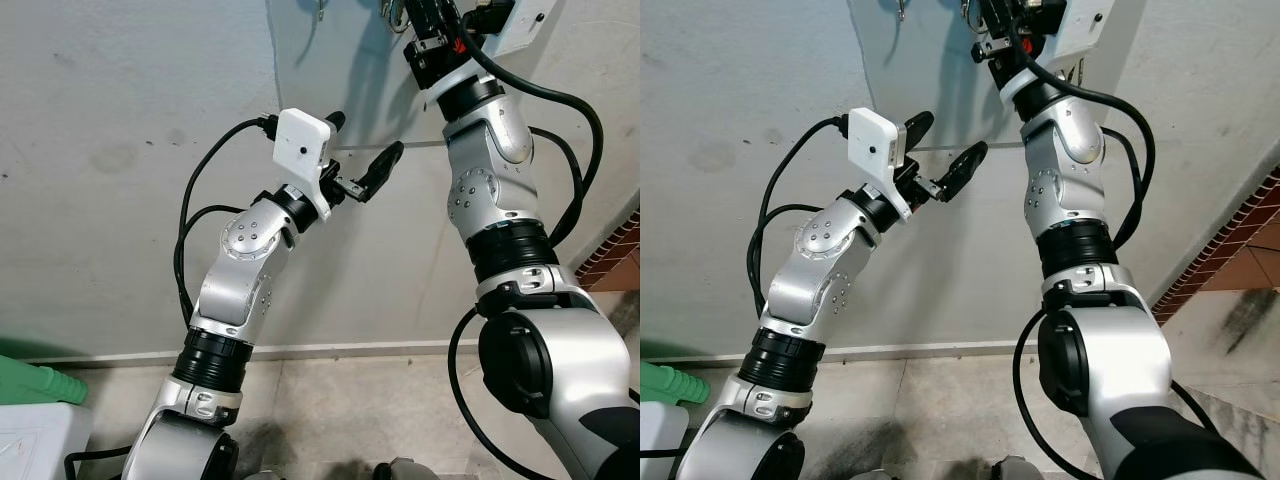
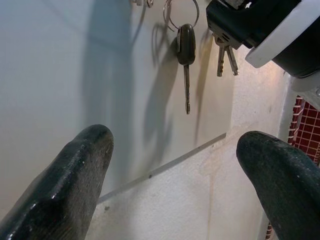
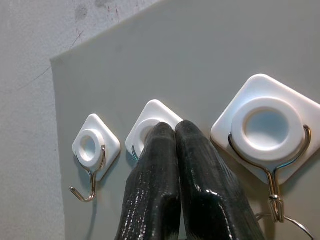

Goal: Hang keys on a hook

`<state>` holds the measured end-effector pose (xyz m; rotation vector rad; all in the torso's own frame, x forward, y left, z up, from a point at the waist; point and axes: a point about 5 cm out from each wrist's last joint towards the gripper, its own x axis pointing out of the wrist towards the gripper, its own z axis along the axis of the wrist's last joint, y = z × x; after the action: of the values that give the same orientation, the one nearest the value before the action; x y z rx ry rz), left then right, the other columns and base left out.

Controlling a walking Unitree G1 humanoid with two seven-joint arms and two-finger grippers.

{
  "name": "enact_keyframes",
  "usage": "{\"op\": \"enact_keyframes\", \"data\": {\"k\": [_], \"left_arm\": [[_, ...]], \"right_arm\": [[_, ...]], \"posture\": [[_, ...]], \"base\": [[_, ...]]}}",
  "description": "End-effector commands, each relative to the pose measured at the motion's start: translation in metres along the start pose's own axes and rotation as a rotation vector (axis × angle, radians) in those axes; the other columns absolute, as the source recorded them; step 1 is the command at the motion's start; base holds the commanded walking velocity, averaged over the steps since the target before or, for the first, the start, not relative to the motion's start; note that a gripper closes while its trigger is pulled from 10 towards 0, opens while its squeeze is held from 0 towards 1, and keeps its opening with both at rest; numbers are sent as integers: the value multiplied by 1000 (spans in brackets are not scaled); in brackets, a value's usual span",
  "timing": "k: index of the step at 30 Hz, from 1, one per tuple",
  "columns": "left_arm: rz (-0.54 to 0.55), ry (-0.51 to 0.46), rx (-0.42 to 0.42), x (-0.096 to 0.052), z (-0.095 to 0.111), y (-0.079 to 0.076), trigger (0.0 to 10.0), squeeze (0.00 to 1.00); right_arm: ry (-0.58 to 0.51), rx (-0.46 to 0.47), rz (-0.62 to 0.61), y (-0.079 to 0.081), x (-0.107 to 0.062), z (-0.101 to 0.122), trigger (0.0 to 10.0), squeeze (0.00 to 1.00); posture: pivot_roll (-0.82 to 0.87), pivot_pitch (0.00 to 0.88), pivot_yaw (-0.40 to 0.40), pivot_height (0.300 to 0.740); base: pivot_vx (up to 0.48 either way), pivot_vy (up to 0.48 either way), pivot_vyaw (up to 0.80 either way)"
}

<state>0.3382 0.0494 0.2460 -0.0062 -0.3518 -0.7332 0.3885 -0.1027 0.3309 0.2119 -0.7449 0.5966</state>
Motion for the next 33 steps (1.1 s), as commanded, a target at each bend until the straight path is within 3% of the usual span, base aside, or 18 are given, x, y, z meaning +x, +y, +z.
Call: {"op": "enact_keyframes", "data": {"k": [1, 9, 16, 33], "left_arm": [[-21, -1, 7, 0, 2, -2, 10000, 0], [-26, -11, 9, 1, 4, -4, 10000, 0], [-12, -70, 12, 3, 21, -1, 10000, 0], [-20, -76, 12, 3, 22, -4, 10000, 0]], "right_arm": [[0, 4, 41, 8, 7, 0, 10000, 0], [-6, 3, 60, 10, 9, 2, 10000, 0], [-7, 6, 70, 12, 10, 2, 10000, 0], [-32, 22, 108, 19, 15, 5, 10000, 0]], "posture": [[-21, 149, 47, 721], [-21, 149, 43, 721], [-18, 147, 38, 721], [-22, 133, 34, 721]], "base": [[0, 0, 0], [0, 0, 0], [0, 0, 0], [0, 0, 0]]}}
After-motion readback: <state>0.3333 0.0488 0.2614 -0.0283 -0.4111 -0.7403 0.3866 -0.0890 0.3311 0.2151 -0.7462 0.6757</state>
